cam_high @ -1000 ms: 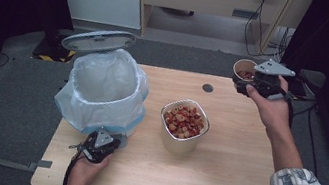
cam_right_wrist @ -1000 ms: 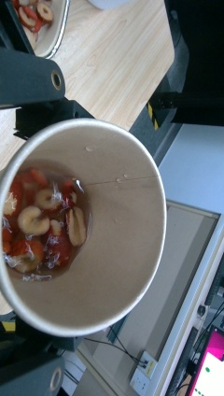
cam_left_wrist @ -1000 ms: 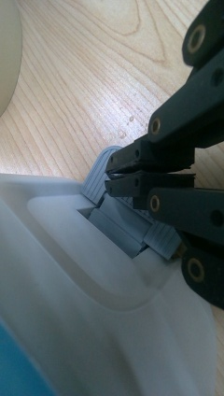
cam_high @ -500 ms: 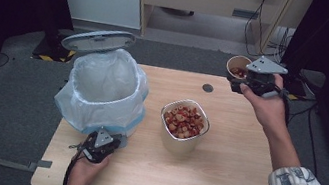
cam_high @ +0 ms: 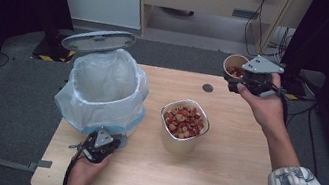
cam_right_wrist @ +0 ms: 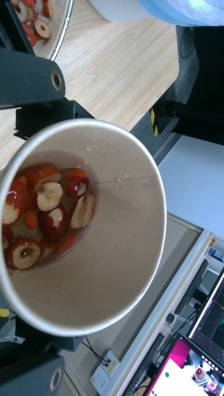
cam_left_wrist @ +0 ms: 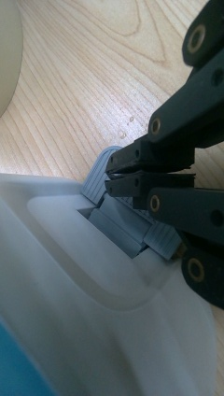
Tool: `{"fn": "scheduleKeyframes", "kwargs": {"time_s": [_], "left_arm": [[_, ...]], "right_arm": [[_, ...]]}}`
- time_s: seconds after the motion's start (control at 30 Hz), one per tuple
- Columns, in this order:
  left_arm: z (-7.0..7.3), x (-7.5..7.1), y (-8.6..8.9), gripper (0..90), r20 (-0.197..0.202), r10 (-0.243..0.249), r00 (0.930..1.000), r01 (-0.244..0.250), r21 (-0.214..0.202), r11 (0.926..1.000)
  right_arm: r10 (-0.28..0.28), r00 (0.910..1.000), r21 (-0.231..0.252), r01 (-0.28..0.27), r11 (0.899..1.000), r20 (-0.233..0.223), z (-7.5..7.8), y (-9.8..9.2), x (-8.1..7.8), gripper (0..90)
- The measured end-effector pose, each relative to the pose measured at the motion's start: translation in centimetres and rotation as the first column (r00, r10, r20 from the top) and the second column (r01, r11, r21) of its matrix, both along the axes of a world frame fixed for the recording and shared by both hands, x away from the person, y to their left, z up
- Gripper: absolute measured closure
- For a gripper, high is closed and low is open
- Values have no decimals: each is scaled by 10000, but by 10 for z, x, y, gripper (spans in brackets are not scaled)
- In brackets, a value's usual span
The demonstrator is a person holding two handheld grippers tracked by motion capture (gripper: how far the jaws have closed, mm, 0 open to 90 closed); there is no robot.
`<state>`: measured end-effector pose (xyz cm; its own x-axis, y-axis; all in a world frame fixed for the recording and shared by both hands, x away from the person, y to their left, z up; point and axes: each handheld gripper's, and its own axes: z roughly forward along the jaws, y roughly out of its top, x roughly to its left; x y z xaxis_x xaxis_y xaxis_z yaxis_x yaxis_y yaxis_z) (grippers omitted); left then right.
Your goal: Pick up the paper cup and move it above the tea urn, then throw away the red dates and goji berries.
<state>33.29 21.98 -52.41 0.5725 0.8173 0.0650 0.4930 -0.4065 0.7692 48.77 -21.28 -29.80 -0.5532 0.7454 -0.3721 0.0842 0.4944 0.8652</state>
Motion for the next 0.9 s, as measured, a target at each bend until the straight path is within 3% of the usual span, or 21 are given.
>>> {"fn": "scheduleKeyframes", "kwargs": {"time_s": [0.47,0.57,0.77,0.9], "left_arm": [[0,0,0,863,-9,5,10000,-5,-7,10000],[0,0,0,864,-12,5,10000,-5,-9,10000],[0,0,0,864,-15,6,10000,-6,-10,10000],[0,0,0,863,-13,8,10000,-8,-3,10000]], "right_arm": [[287,9996,-223,-286,9993,74,1,15,-3,295],[575,9983,-361,-572,9977,59,0,22,-4,295],[458,9989,-414,-454,9981,89,1,22,-4,295],[710,9974,-549,-704,9960,86,0,26,-7,295]]}}
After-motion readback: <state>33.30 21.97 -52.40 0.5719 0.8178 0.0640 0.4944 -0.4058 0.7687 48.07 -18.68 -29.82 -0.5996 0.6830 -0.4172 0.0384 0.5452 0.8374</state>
